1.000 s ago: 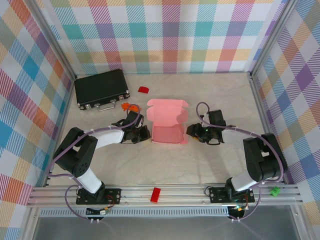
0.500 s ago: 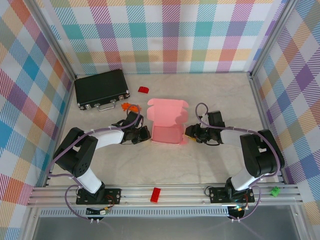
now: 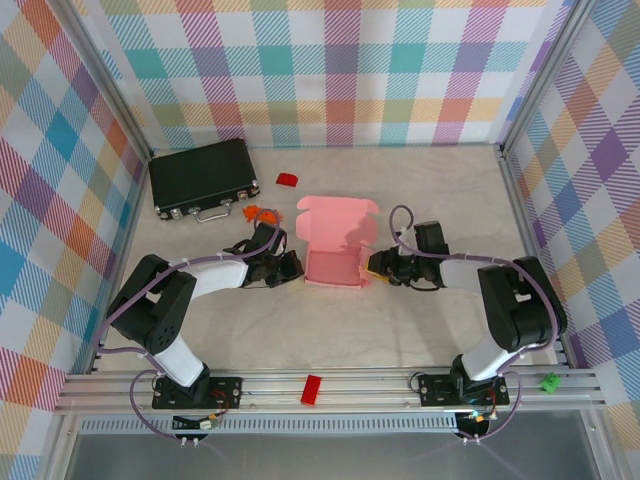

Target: Fold the paper box

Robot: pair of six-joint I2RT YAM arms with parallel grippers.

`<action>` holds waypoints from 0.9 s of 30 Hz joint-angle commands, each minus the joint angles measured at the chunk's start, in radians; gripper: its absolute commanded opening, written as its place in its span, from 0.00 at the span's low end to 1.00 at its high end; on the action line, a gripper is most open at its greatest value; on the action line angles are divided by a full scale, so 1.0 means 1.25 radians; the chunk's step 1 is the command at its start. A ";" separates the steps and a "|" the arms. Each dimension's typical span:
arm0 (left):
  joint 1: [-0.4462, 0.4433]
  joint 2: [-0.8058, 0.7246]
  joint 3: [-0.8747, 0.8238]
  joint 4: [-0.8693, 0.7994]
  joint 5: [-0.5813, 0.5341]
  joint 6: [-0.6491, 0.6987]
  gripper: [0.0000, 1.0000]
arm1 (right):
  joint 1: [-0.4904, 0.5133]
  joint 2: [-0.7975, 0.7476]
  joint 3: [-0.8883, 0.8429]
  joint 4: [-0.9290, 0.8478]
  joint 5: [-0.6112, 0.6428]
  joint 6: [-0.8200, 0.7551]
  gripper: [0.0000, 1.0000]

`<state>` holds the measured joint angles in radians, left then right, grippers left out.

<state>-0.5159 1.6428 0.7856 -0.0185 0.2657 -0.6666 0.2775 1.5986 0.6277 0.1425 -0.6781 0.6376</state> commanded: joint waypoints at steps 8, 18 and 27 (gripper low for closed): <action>-0.014 0.011 -0.022 0.037 0.023 -0.022 0.09 | 0.059 0.017 0.064 -0.099 0.078 -0.057 0.35; -0.033 0.003 -0.039 0.053 0.022 -0.041 0.08 | 0.130 0.019 0.157 -0.285 0.254 -0.107 0.34; -0.052 0.006 -0.049 0.072 0.019 -0.062 0.07 | 0.182 0.050 0.224 -0.391 0.389 -0.142 0.31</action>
<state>-0.5648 1.6447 0.7399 0.0437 0.2726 -0.7235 0.4839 1.6402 0.8753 -0.2584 -0.2672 0.4980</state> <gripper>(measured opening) 0.075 0.311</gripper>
